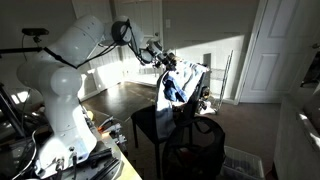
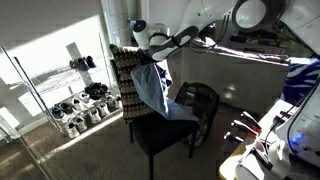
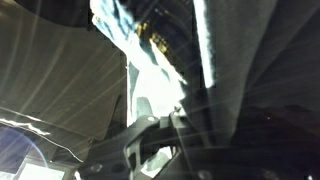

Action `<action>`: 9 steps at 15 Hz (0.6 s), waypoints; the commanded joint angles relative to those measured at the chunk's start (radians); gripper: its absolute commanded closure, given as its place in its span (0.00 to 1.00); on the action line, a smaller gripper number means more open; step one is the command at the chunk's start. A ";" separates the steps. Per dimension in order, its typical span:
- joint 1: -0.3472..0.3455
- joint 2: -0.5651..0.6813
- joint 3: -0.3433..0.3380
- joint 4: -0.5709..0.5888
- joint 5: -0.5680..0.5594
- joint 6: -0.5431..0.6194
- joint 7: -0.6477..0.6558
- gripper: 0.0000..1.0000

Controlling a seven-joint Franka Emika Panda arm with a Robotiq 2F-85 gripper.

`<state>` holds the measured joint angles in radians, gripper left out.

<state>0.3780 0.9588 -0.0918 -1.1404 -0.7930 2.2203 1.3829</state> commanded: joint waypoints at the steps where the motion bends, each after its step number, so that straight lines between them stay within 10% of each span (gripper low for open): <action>1: 0.011 -0.083 -0.004 -0.082 -0.019 0.016 0.010 0.96; 9: 0.045 -0.238 -0.026 -0.229 -0.039 -0.010 0.030 0.94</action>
<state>0.3977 0.8499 -0.1057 -1.2297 -0.8032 2.2147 1.3844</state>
